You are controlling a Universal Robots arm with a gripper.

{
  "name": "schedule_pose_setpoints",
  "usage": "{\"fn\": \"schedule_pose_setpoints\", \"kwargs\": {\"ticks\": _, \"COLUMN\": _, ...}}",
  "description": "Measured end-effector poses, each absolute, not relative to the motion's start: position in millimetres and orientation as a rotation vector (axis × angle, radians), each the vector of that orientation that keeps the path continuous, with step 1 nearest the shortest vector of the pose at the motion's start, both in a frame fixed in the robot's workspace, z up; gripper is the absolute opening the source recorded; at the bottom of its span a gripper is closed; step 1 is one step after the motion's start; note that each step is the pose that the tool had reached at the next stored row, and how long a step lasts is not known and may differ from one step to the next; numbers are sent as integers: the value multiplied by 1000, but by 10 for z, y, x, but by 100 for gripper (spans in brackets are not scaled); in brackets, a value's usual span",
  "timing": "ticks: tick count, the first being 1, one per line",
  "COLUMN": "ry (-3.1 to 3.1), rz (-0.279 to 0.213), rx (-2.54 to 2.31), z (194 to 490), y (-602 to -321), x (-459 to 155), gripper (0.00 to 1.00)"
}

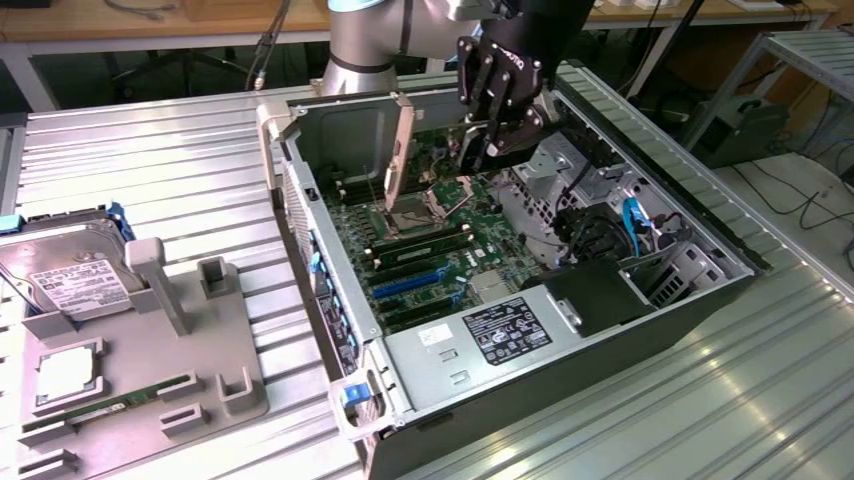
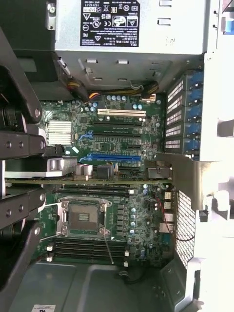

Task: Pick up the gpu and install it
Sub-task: 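Insert the gpu into the slot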

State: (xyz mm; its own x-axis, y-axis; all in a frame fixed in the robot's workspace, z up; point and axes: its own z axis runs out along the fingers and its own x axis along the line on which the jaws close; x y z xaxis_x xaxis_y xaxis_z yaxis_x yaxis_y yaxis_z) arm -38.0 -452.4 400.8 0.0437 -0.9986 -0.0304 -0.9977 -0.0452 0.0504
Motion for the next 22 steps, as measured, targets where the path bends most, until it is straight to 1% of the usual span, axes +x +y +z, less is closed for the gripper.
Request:
{"fn": "schedule_pose_setpoints", "kwargs": {"ticks": 2, "ry": -2167, "rz": -73, "rx": 2266, "z": 3995, "y": -4517, "x": -380, "gripper": 28}}
{"fn": "schedule_pose_setpoints", "kwargs": {"ticks": 4, "ry": -2172, "rz": -68, "rx": 2265, "z": 3984, "y": -4488, "x": -385, "gripper": 28}}
{"fn": "schedule_pose_setpoints", "kwargs": {"ticks": 11, "ry": -2215, "rz": -65, "rx": 2228, "z": 3936, "y": -4466, "x": -399, "gripper": 28}}
{"fn": "schedule_pose_setpoints", "kwargs": {"ticks": 17, "ry": -2242, "rz": -5, "rx": 2256, "z": 3925, "y": -4446, "x": -429, "gripper": 28}}
{"fn": "schedule_pose_setpoints", "kwargs": {"ticks": 22, "ry": -2244, "rz": -4, "rx": 2255, "z": 3843, "y": -4443, "x": -472, "gripper": 28}}
